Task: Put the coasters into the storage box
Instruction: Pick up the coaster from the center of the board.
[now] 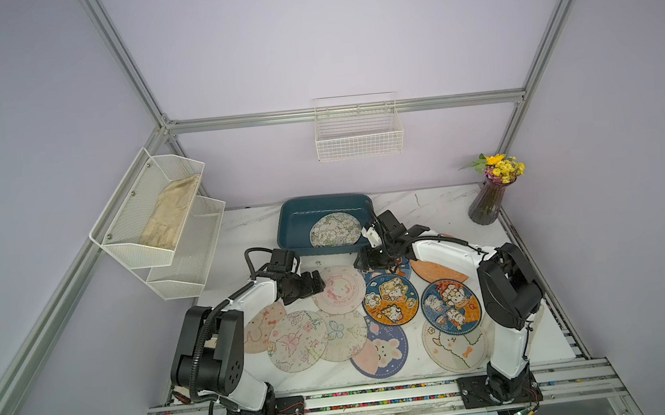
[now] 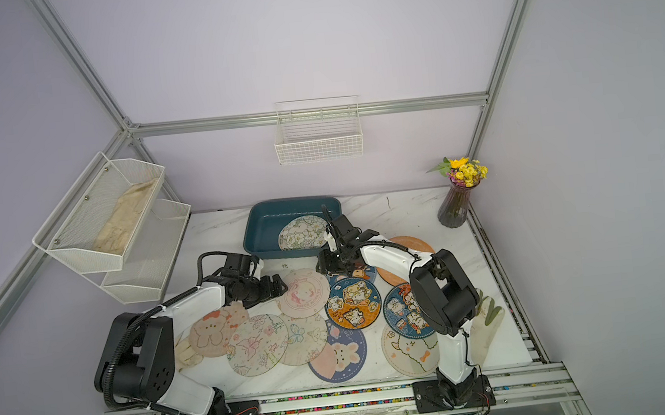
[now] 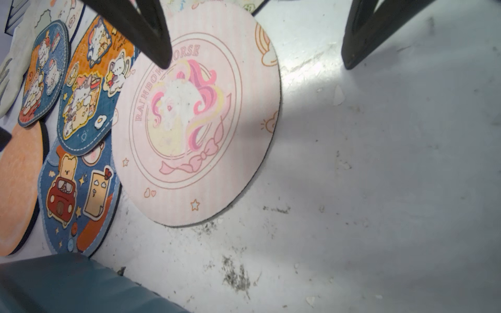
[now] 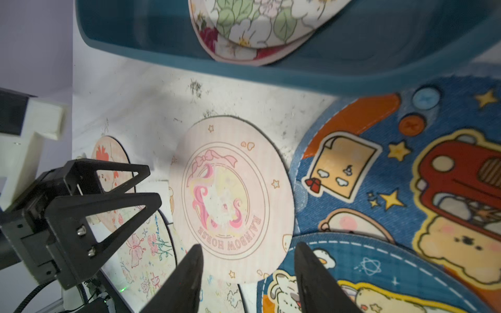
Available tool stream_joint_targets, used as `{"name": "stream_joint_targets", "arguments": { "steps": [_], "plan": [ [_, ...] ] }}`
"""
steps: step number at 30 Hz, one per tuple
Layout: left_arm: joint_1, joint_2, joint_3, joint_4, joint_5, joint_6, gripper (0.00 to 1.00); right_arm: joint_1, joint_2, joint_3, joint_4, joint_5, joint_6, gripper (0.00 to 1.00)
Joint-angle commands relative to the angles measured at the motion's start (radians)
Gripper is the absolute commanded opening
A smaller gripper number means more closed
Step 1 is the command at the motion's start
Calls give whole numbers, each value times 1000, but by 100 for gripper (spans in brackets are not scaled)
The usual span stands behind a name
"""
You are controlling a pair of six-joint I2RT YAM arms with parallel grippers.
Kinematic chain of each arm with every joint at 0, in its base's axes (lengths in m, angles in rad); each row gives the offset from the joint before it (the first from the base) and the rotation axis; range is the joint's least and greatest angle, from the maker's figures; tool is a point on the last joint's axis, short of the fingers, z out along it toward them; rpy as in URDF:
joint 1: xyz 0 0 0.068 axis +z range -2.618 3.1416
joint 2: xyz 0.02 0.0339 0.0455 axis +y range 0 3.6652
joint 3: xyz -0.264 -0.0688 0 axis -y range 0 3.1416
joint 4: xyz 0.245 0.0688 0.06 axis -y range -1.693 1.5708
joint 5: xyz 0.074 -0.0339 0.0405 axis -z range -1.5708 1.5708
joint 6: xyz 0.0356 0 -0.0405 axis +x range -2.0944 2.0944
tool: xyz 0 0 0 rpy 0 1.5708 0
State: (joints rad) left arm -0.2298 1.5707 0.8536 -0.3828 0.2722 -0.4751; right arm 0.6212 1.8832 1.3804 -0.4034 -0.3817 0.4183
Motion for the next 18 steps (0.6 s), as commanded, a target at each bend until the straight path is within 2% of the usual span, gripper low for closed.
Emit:
{"name": "stream_joint_targets", "arguments": {
  "steps": [1, 18],
  "plan": [
    [-18, 13, 95, 17, -2, 29, 94, 17, -9, -14, 33, 7, 11, 54],
    [-49, 56, 96, 30, 20, 14, 88, 31, 81, -83, 11, -10, -13, 52]
  ]
}}
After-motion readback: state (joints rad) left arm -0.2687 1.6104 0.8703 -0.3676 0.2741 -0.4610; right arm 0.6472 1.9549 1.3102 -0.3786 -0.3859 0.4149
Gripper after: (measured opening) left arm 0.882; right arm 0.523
